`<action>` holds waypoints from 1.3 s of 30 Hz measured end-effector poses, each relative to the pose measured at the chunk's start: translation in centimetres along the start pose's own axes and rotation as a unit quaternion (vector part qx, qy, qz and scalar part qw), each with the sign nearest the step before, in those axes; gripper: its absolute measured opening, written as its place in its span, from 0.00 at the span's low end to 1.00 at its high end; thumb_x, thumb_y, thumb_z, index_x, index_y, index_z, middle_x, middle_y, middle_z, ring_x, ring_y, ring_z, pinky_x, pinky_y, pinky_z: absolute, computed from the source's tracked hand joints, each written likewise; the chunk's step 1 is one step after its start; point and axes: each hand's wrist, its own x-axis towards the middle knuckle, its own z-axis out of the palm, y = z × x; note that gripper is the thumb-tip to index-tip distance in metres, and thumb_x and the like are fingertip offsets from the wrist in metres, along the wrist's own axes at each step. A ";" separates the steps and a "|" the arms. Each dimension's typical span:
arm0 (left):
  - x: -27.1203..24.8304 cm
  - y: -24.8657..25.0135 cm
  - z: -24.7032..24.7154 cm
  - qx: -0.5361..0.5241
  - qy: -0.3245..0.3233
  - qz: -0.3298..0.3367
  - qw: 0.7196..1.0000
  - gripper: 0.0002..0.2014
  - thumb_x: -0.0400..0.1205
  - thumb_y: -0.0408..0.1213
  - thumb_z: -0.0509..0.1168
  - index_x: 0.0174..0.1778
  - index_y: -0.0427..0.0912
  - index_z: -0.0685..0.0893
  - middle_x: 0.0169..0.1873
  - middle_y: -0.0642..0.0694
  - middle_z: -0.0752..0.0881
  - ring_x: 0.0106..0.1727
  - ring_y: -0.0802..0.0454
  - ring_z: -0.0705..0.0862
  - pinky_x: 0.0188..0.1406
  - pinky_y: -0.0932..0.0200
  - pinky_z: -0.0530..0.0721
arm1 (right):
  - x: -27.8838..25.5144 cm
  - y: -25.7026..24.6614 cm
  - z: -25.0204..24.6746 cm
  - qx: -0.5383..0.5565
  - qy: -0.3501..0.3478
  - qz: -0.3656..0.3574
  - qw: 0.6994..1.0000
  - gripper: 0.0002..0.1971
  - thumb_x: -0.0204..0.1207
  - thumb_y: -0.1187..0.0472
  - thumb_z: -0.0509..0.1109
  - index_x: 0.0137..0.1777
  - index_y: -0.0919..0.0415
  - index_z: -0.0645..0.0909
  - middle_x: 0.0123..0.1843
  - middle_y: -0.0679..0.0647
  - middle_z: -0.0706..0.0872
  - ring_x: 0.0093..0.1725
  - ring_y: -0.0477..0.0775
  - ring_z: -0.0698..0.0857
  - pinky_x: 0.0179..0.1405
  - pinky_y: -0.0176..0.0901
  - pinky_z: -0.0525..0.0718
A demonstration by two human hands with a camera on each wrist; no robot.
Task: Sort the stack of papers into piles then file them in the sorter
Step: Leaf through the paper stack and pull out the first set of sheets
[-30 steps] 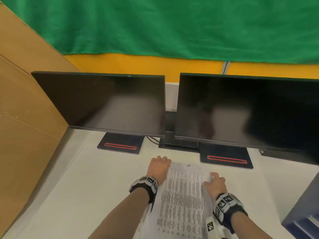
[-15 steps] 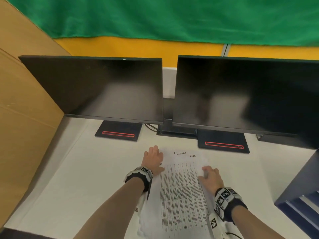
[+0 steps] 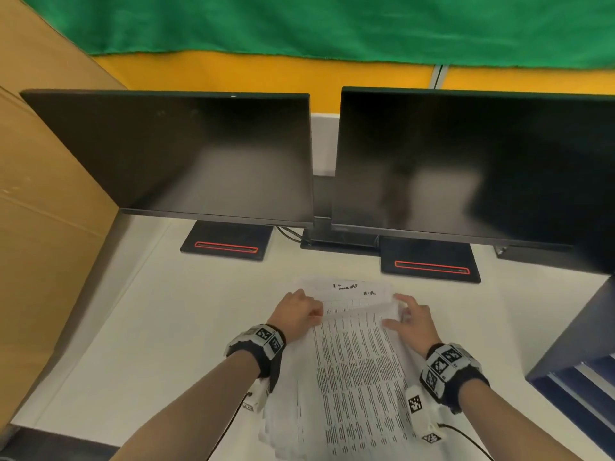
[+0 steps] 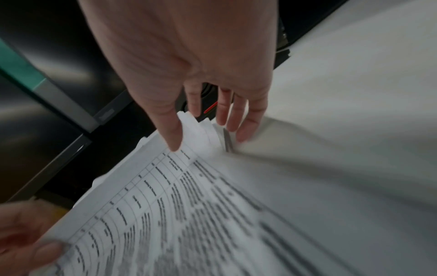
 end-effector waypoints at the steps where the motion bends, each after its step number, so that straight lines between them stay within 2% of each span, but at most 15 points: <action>1: 0.1 0.2 -0.1 0.000 -0.002 0.016 1.000 0.07 0.81 0.43 0.63 0.45 0.46 0.83 0.43 0.47 0.86 0.50 0.49 0.74 0.50 0.55 0.70 | 0.3 0.1 -0.1 0.010 0.001 -0.013 1.000 0.16 0.68 0.59 0.77 0.55 0.45 0.81 0.56 0.58 0.73 0.57 0.62 0.79 0.69 0.57 0.75; 3: 0.4 0.5 -0.4 -0.016 0.005 0.018 1.000 0.10 0.83 0.45 0.61 0.46 0.44 0.83 0.44 0.46 0.85 0.50 0.49 0.75 0.49 0.56 0.71 | 0.5 -0.2 -0.2 0.022 -0.018 -0.031 0.999 0.05 0.70 0.58 0.76 0.42 0.47 0.83 0.52 0.59 0.80 0.55 0.62 0.81 0.64 0.55 0.76; 4: 0.6 0.4 -0.6 -0.037 0.017 0.001 0.999 0.12 0.84 0.45 0.59 0.47 0.42 0.83 0.46 0.45 0.84 0.50 0.48 0.76 0.50 0.55 0.72 | 0.5 -0.3 -0.1 0.033 -0.029 -0.039 0.998 0.03 0.71 0.58 0.76 0.41 0.50 0.84 0.48 0.58 0.83 0.52 0.62 0.82 0.61 0.53 0.78; 7: 1.4 -0.9 -1.0 -0.057 0.073 -0.083 0.992 0.09 0.84 0.33 0.55 0.54 0.42 0.79 0.52 0.42 0.81 0.54 0.44 0.77 0.55 0.51 0.76 | 0.1 -0.4 -0.1 0.061 -0.044 -0.057 0.996 0.02 0.73 0.61 0.74 0.42 0.58 0.84 0.39 0.55 0.88 0.44 0.61 0.84 0.54 0.54 0.81; 10: 1.7 -2.3 -1.3 -0.019 0.010 -0.140 0.990 0.13 0.80 0.28 0.56 0.56 0.46 0.76 0.56 0.45 0.80 0.58 0.45 0.76 0.60 0.49 0.76 | -0.3 -0.3 -0.1 0.092 -0.069 -0.059 0.992 0.01 0.76 0.65 0.71 0.45 0.61 0.83 0.45 0.60 0.91 0.48 0.60 0.89 0.56 0.57 0.85; 15: 2.1 -2.7 -2.2 0.021 -0.044 -0.120 0.992 0.13 0.76 0.42 0.68 0.54 0.48 0.75 0.50 0.48 0.83 0.53 0.48 0.79 0.54 0.52 0.71 | -0.2 -0.1 -0.5 0.124 -0.045 -0.054 0.990 0.06 0.78 0.68 0.65 0.46 0.59 0.82 0.49 0.59 0.89 0.52 0.61 0.87 0.58 0.57 0.83; 18: 2.2 -2.3 -2.5 0.015 -0.045 -0.104 0.993 0.12 0.76 0.41 0.68 0.54 0.44 0.79 0.51 0.46 0.86 0.51 0.46 0.81 0.51 0.55 0.72 | -0.4 -0.5 -0.1 0.108 -0.059 -0.043 0.991 0.06 0.77 0.68 0.68 0.42 0.56 0.81 0.50 0.60 0.84 0.53 0.61 0.84 0.58 0.52 0.80; 20: 1.9 -2.2 -2.7 -0.021 -0.039 -0.097 0.994 0.11 0.77 0.40 0.68 0.54 0.42 0.84 0.52 0.44 0.87 0.53 0.46 0.83 0.52 0.58 0.75 | -0.5 -0.6 0.2 0.068 -0.045 -0.047 0.996 0.07 0.75 0.66 0.71 0.39 0.52 0.82 0.54 0.58 0.79 0.56 0.56 0.78 0.63 0.47 0.74; 22: 1.5 -2.3 -2.5 -0.063 -0.029 -0.081 0.994 0.09 0.77 0.40 0.70 0.50 0.41 0.88 0.50 0.45 0.88 0.49 0.49 0.83 0.49 0.64 0.74 | -0.4 -0.5 0.4 0.071 -0.028 -0.052 0.996 0.07 0.73 0.66 0.73 0.39 0.52 0.83 0.57 0.56 0.76 0.59 0.52 0.74 0.68 0.46 0.68; 26: 0.0 -2.0 -1.7 -0.147 -0.045 -0.043 0.987 0.05 0.76 0.36 0.72 0.43 0.38 0.89 0.41 0.48 0.85 0.43 0.56 0.81 0.39 0.79 0.71 | -0.5 -0.3 0.6 0.114 -0.046 -0.043 0.991 0.03 0.73 0.67 0.73 0.41 0.58 0.85 0.53 0.52 0.83 0.57 0.54 0.80 0.64 0.45 0.71; 28: -0.3 -2.1 -1.4 -0.159 -0.033 -0.046 0.986 0.06 0.77 0.38 0.71 0.44 0.39 0.88 0.41 0.49 0.84 0.43 0.55 0.80 0.42 0.75 0.74 | -0.6 -0.3 0.7 0.119 -0.052 -0.038 0.991 0.02 0.72 0.65 0.74 0.42 0.58 0.86 0.49 0.52 0.88 0.55 0.55 0.84 0.64 0.49 0.76; 31: -0.1 -2.7 -1.2 -0.161 0.028 -0.108 0.981 0.11 0.83 0.42 0.61 0.57 0.42 0.84 0.52 0.44 0.79 0.51 0.47 0.81 0.49 0.55 0.82 | -0.5 -0.1 0.8 0.122 -0.052 -0.036 0.990 0.02 0.71 0.64 0.75 0.42 0.56 0.88 0.47 0.52 0.90 0.53 0.54 0.86 0.65 0.54 0.78; 33: 0.2 -2.9 -1.2 -0.125 0.016 -0.137 0.983 0.13 0.85 0.36 0.55 0.64 0.43 0.78 0.58 0.43 0.72 0.54 0.41 0.82 0.50 0.46 0.87 | -0.6 -0.1 0.8 0.125 -0.056 -0.037 0.990 0.02 0.71 0.63 0.75 0.42 0.56 0.88 0.47 0.52 0.91 0.53 0.54 0.86 0.66 0.55 0.78; 35: 0.7 -2.8 -1.1 -0.098 -0.013 -0.148 0.984 0.14 0.84 0.32 0.56 0.65 0.44 0.76 0.60 0.44 0.70 0.53 0.40 0.83 0.49 0.49 0.88 | -0.7 -0.1 0.8 0.127 -0.060 -0.032 0.990 0.03 0.71 0.62 0.75 0.44 0.56 0.88 0.47 0.53 0.91 0.53 0.54 0.86 0.66 0.56 0.78; 39: 1.3 -2.4 -1.7 -0.023 0.009 -0.145 0.989 0.11 0.79 0.42 0.67 0.56 0.44 0.80 0.58 0.45 0.71 0.53 0.46 0.80 0.54 0.54 0.80 | -0.8 -0.4 0.8 0.131 -0.067 -0.025 0.989 0.04 0.71 0.62 0.75 0.45 0.56 0.88 0.47 0.54 0.91 0.53 0.55 0.87 0.66 0.58 0.79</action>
